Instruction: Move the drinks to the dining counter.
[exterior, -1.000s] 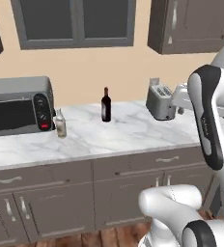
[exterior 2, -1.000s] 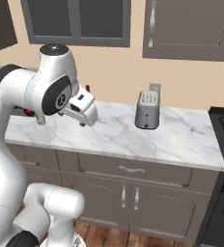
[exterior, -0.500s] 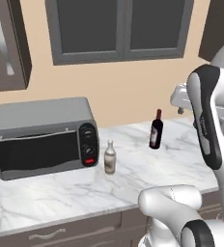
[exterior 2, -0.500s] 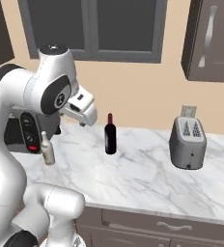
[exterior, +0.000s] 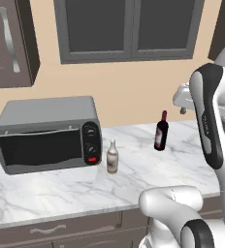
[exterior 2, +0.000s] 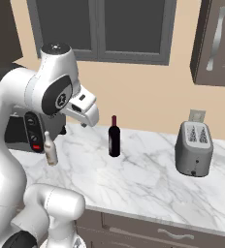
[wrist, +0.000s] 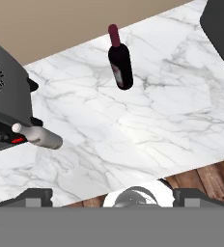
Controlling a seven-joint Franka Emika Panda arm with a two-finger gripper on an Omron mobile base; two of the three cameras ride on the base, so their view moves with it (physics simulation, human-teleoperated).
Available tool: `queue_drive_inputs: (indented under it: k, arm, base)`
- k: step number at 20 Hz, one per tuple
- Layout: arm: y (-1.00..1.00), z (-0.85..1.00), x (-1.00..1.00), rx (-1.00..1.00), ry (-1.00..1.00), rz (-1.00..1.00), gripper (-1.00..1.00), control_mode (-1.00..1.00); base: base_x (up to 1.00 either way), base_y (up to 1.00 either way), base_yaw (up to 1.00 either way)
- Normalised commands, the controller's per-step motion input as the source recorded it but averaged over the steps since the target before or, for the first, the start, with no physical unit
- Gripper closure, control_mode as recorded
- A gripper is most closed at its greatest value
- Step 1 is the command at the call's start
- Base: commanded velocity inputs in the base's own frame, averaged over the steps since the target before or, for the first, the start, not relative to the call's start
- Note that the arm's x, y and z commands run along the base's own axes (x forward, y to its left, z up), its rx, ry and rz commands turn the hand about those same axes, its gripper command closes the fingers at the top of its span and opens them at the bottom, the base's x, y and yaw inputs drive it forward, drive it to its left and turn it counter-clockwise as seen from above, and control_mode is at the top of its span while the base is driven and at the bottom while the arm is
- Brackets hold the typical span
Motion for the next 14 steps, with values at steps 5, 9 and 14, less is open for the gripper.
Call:
queue_drive_inputs:
  k: [5, 9, 14]
  arm:
    - [0.0, 0.0, 0.0, 0.0, 0.0, 0.0, -1.0, 1.0]
    - [0.0, 0.0, 0.0, 0.0, 0.0, 0.0, -1.0, 1.0]
    - [0.0, 0.0, 0.0, 0.0, 0.0, 0.0, -1.0, 1.0]
  base:
    - [0.61, -0.7, 0.34]
    - [0.58, -0.53, 0.18]
    - [-0.3, -0.83, -0.08]
